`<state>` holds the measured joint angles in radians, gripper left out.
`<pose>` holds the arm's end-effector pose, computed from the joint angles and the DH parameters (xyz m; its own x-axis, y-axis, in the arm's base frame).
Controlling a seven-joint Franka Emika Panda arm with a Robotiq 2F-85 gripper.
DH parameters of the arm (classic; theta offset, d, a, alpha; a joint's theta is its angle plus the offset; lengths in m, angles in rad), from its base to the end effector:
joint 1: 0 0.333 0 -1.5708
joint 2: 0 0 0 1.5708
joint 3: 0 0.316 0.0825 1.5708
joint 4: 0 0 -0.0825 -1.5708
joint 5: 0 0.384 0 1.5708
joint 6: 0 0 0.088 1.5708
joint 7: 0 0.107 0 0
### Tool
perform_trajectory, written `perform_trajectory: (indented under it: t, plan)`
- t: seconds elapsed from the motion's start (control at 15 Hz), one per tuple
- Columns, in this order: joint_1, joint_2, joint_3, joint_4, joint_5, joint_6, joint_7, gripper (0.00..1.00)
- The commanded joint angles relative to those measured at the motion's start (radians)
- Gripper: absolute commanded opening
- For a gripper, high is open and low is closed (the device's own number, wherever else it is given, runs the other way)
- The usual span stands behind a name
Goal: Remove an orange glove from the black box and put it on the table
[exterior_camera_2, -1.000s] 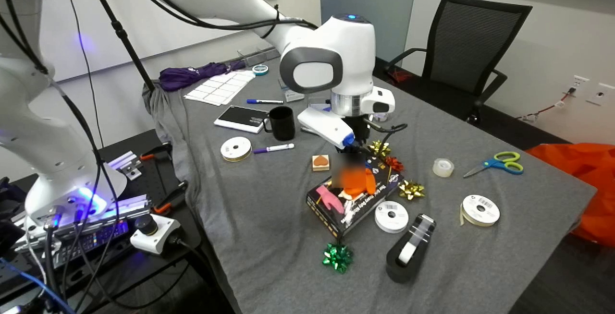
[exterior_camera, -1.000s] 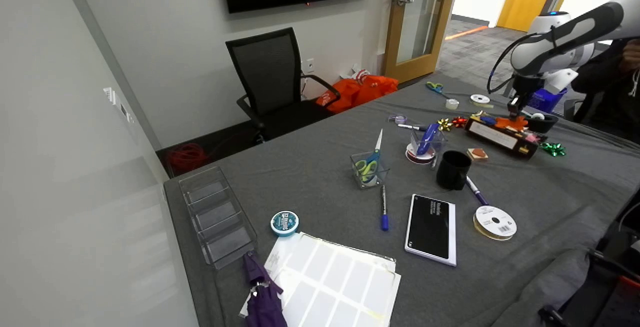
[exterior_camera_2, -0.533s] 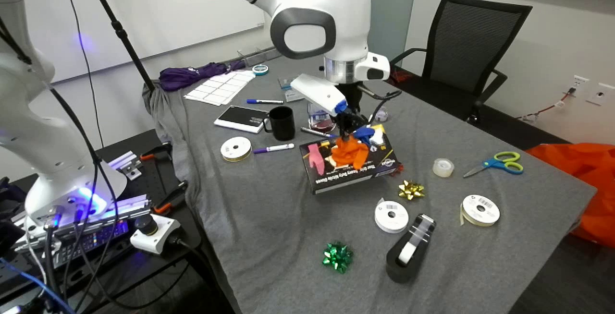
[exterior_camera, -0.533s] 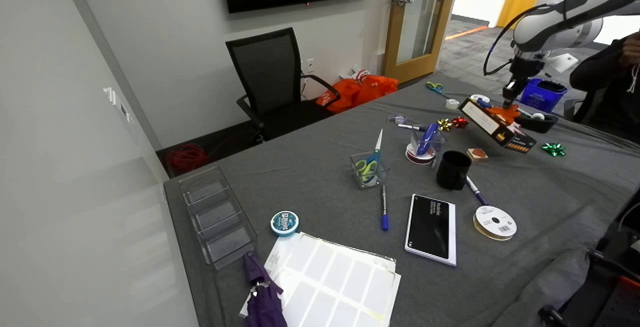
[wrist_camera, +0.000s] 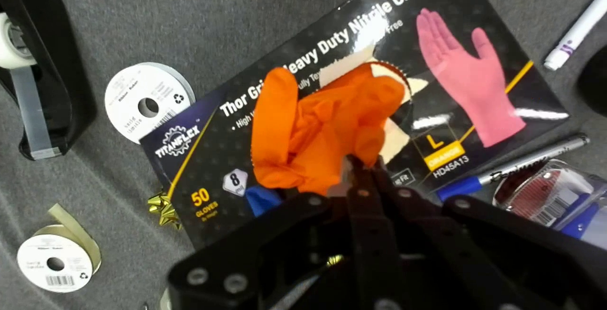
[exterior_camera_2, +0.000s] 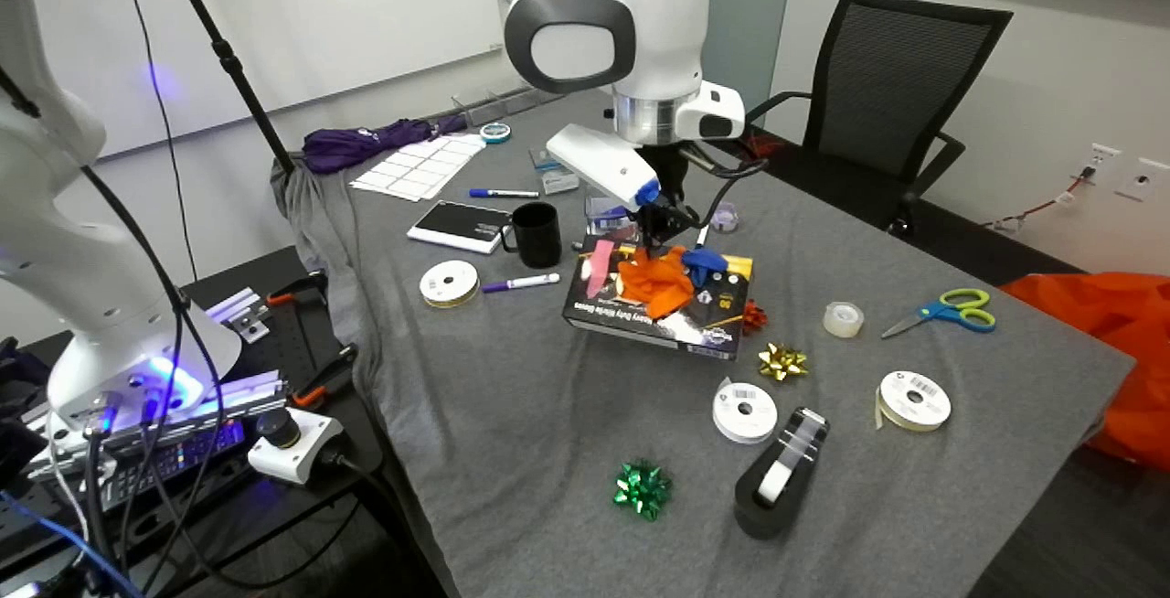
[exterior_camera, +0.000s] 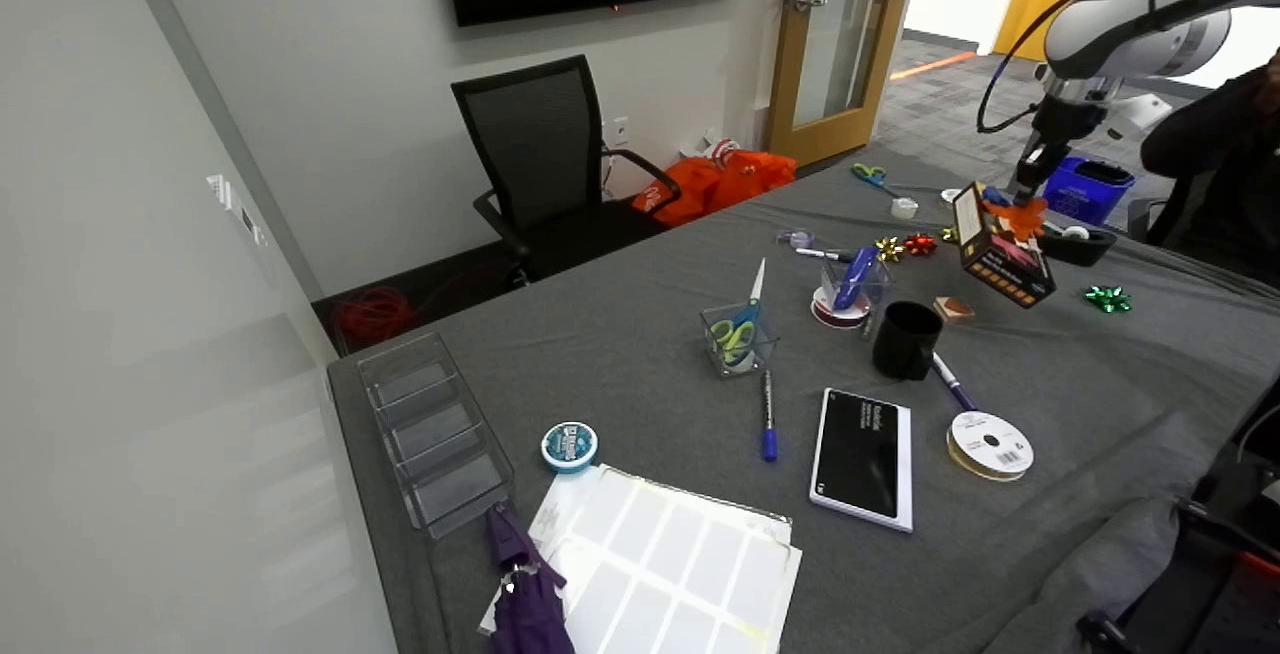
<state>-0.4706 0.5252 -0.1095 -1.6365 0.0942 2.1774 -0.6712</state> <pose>0.5793 -0.3645 0.3158 0.9981 0.0532 0.0296 0.0534 -0.9986 -0.0066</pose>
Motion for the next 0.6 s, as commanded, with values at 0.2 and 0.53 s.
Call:
perform_trajectory:
  t: [0.2,0.53]
  plan:
    - [-0.009,-0.129,-0.014,-0.055,0.012,-0.123,-0.081,0.00]
    - [0.007,-0.166,-0.037,-0.152,-0.008,-0.010,-0.111,0.00]
